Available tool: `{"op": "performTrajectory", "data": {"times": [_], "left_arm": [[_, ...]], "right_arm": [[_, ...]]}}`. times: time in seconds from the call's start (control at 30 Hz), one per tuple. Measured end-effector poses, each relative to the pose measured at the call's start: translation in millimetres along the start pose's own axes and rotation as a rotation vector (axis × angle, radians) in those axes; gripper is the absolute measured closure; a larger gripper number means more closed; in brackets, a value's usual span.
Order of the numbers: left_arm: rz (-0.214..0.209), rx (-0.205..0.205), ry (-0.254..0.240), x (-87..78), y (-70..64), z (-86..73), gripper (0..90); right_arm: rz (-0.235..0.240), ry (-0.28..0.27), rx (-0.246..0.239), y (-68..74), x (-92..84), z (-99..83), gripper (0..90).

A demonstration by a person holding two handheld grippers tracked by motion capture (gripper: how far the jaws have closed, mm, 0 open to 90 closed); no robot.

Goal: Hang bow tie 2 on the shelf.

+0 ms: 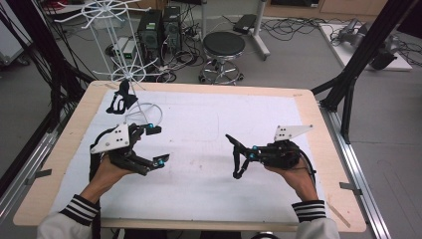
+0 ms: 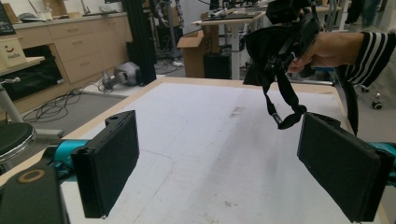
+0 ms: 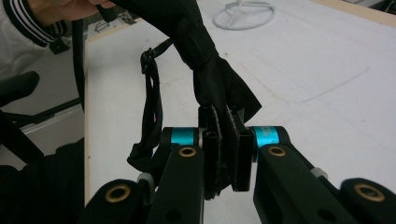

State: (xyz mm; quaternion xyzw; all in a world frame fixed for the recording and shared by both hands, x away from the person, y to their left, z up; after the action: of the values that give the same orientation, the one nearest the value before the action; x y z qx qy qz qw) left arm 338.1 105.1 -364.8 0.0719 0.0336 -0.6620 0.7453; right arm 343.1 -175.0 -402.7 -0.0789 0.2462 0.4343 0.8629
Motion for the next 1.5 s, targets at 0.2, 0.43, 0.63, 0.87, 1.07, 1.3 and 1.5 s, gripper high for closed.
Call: {"op": "performTrajectory", "data": {"times": [0.2,0.43,0.63,0.87,1.07,1.3,1.5], "left_arm": [[-0.022,0.008,0.003,8.2,-0.9,5.9,13.3],[-0.055,0.021,0.014,18.9,-2.7,14.6,13.3],[-0.082,0.025,0.02,27.3,-4.8,20.2,13.3],[-0.112,0.032,0.034,38.8,-7.3,25.9,13.3],[-0.139,0.027,0.052,45.4,-8.1,27.0,13.5],[-0.163,0.024,0.084,49.7,-9.1,25.2,16.3],[-0.202,0.035,0.121,55.3,-12.3,23.9,24.6]], "right_arm": [[0.031,-0.003,-0.011,10.0,12.0,8.0,86.4],[0.053,-0.002,-0.031,19.8,23.2,16.3,86.4],[0.069,0.0,-0.049,28.8,32.0,23.0,86.4],[0.09,0.011,-0.072,39.7,43.7,29.8,86.4],[0.108,0.031,-0.088,47.9,52.6,30.6,86.4],[0.125,0.038,-0.104,54.4,59.4,31.9,86.4],[0.127,0.049,-0.115,56.5,63.0,30.6,86.3]]}}
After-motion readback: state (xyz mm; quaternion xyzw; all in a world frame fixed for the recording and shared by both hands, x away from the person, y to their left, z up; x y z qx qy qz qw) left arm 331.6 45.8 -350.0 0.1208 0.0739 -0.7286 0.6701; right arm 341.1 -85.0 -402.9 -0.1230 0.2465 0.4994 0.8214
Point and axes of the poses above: each handheld gripper's, and its own axes: x roughly forward along the jaws, z roughly out of its top, y roughly to its left, the point moved 9 cm from there along x, roughly forward along the jaws, and after that the axes turned 15 degrees about -z, right-handed, at the moved point
